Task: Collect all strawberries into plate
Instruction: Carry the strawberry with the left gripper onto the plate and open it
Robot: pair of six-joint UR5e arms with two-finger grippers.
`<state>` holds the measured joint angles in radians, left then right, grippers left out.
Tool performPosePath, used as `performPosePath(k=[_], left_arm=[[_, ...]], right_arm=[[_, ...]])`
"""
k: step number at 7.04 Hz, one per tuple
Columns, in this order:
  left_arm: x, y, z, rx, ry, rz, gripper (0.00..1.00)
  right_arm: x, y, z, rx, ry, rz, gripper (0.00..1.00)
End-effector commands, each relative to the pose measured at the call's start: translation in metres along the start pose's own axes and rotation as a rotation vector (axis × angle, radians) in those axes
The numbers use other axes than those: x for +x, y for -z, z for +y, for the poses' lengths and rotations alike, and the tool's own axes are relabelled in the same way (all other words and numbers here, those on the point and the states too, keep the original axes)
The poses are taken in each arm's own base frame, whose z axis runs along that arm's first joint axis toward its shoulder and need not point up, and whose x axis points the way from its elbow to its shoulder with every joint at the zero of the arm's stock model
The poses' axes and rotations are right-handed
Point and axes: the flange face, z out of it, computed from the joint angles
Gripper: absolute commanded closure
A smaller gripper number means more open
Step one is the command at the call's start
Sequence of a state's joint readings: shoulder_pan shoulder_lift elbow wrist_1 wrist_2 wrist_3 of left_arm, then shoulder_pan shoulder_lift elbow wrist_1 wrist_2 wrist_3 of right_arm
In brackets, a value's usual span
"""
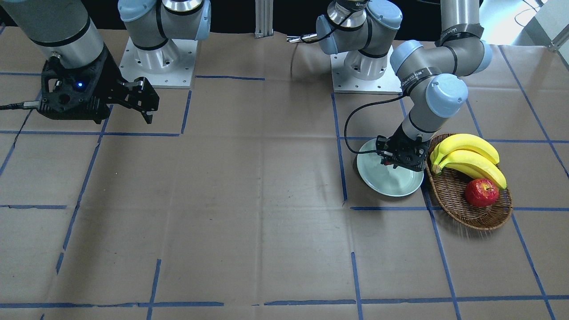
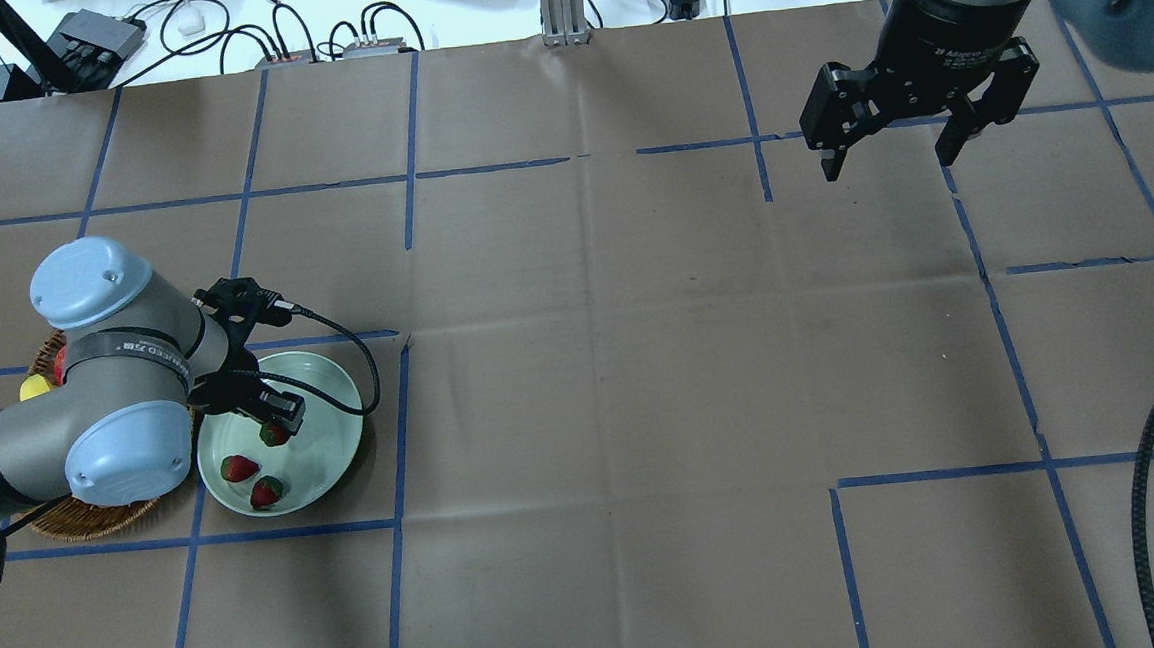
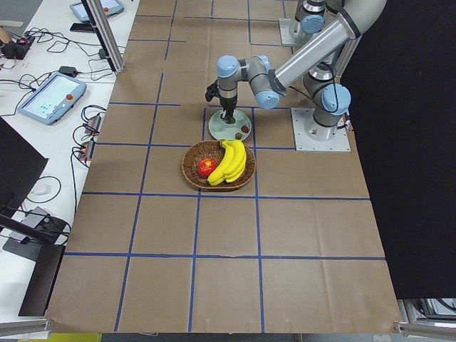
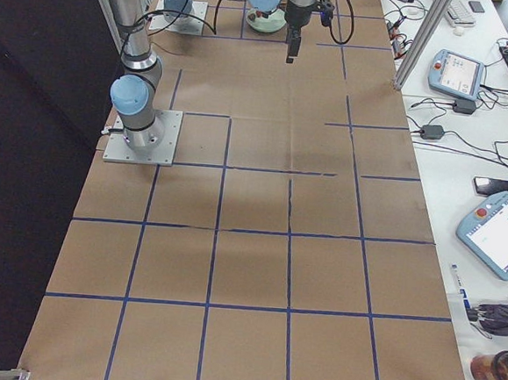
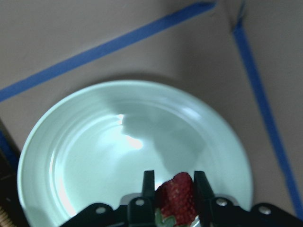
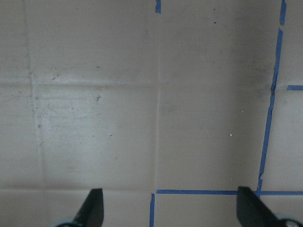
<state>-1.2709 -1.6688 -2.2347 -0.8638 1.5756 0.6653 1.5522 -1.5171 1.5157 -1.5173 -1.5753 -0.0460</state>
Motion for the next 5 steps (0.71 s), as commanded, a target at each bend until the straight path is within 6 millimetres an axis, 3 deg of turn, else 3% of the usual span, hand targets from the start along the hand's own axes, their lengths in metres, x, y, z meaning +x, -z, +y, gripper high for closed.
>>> performPosePath(k=[1, 2, 3, 5], left_arm=[[0.003, 0.010, 0.000, 0.016, 0.055, -0.008, 0.01], [0.016, 0.020, -0.007, 0.036, 0.072, -0.021, 0.01], [0.043, 0.039, -0.018, 0.054, 0.080, -0.034, 0.01], [0.078, 0.097, -0.057, 0.020, 0.138, -0.016, 0.01]], right_arm=[[0.001, 0.001, 0.001, 0.001, -0.001, 0.000, 0.00], [0.000, 0.001, 0.001, 0.001, 0.000, 0.000, 0.00], [0.001, 0.001, 0.001, 0.001, -0.001, 0.000, 0.00], [0.000, 0.000, 0.001, 0.000, 0.000, 0.002, 0.00]])
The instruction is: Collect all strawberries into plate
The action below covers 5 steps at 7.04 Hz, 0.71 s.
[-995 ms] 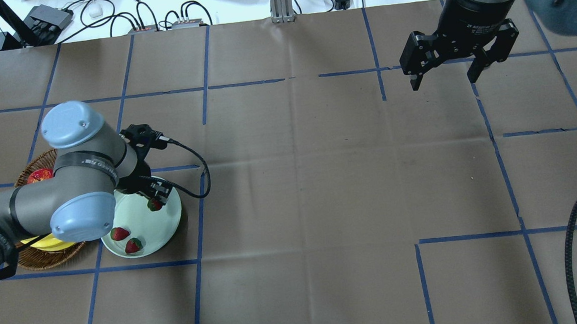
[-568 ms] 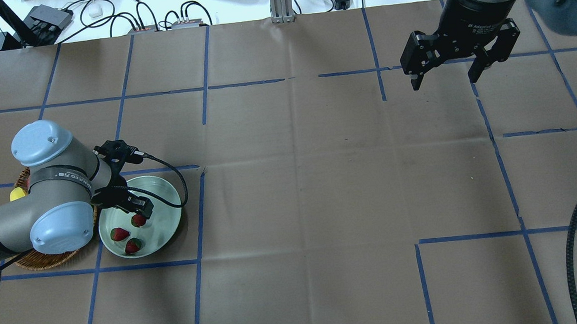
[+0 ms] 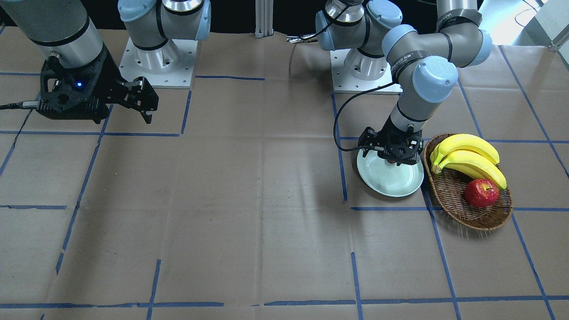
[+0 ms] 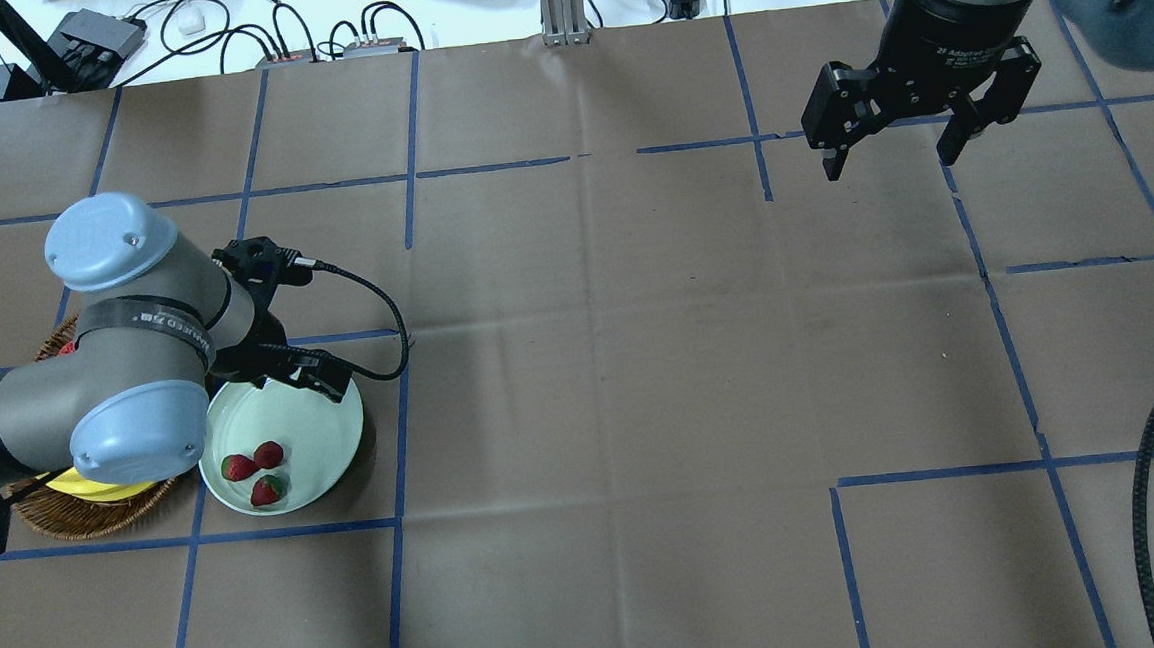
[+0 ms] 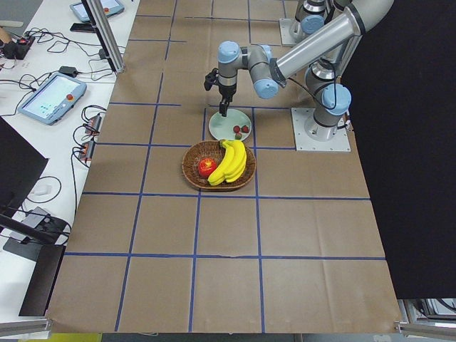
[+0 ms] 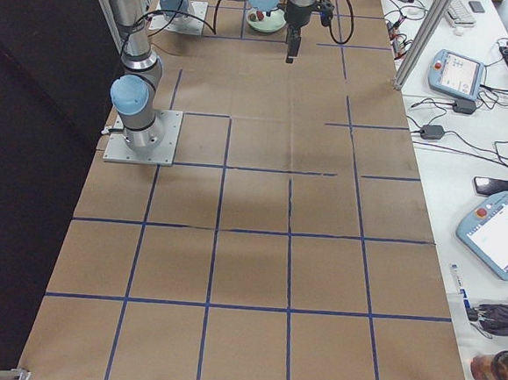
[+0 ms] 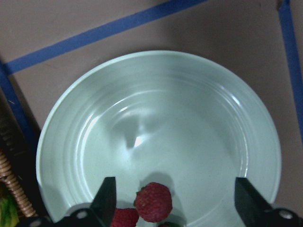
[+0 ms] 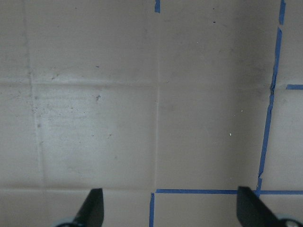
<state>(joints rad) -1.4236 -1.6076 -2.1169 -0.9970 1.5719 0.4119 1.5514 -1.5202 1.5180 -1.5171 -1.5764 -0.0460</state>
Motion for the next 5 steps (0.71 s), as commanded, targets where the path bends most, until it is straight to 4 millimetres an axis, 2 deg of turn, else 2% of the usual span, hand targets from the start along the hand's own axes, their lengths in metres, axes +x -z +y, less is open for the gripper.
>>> performPosePath(k=[1, 3, 4, 5], left_arm=[[0.045, 0.074, -0.041, -0.028, 0.067, 0.007, 0.01], [0.091, 0.146, -0.067, -0.037, 0.125, 0.002, 0.01], [0.105, 0.176, -0.068, -0.043, 0.149, 0.001, 0.01], [0.119, 0.198, -0.062, -0.059, 0.137, -0.002, 0.01]], right_arm=[[0.000, -0.002, -0.001, -0.004, 0.001, 0.000, 0.00], [0.000, -0.001, 0.000, -0.002, 0.001, 0.001, 0.00], [0.000, -0.001, -0.001, -0.002, 0.000, 0.000, 0.00], [0.000, -0.001, 0.000, -0.004, -0.001, 0.000, 0.00]])
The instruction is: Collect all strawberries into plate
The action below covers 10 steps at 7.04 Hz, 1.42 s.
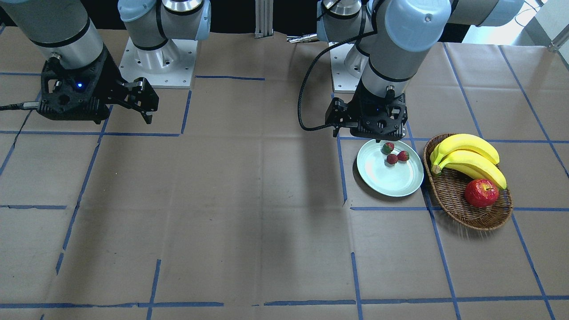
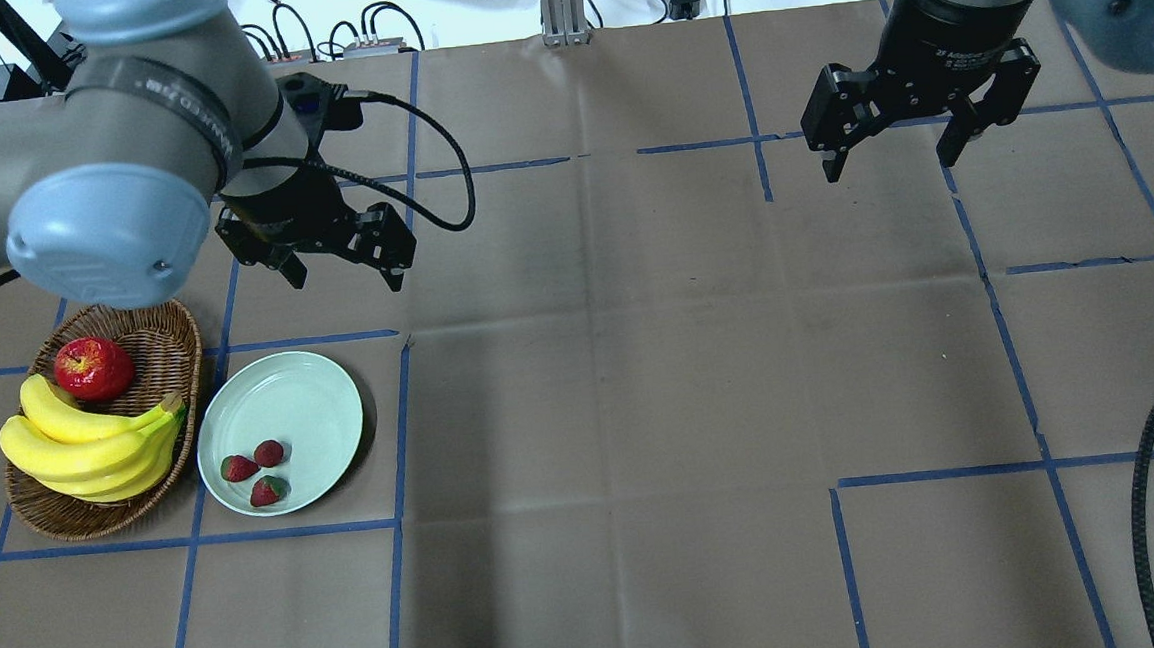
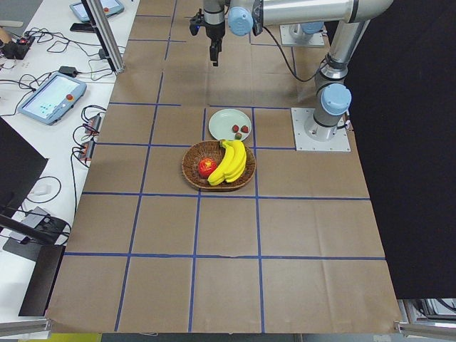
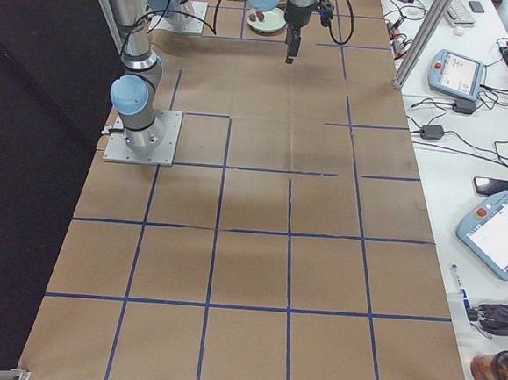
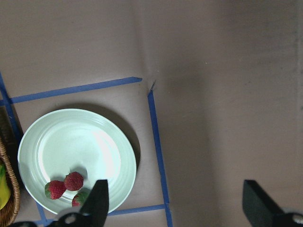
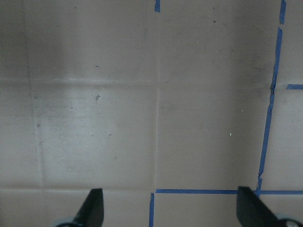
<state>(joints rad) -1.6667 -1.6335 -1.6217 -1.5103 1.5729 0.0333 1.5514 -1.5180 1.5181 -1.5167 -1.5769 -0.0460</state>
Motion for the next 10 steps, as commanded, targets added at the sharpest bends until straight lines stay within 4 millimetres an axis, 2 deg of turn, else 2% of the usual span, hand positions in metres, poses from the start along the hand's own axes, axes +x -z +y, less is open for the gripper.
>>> performPosePath(k=[1, 2, 3, 4, 6, 10], left_arm=[[0.018, 0.040, 0.010, -0.023, 0.002, -0.003, 0.01], [0.025, 0.055, 0.025, 0.004, -0.018, 0.018, 0.01], [0.027, 0.051, 0.030, -0.013, -0.016, 0.055, 0.01], [0.026, 0.047, 0.019, -0.022, -0.014, 0.046, 0.00], [0.021, 0.038, 0.018, -0.032, -0.013, 0.045, 0.00], [0.021, 0.042, 0.018, -0.023, -0.013, 0.044, 0.00]], right_arm=[[0.000, -0.001, 0.000, -0.003, -0.001, 0.000, 0.00], [-0.001, 0.000, 0.000, -0.001, 0.001, 0.000, 0.00], [0.000, 0.000, 0.000, 0.000, -0.001, 0.000, 0.00], [0.000, 0.000, 0.000, -0.001, -0.001, 0.000, 0.00], [0.000, 0.000, 0.001, -0.001, -0.001, 0.000, 0.00], [0.000, 0.000, 0.001, -0.001, -0.001, 0.000, 0.00]])
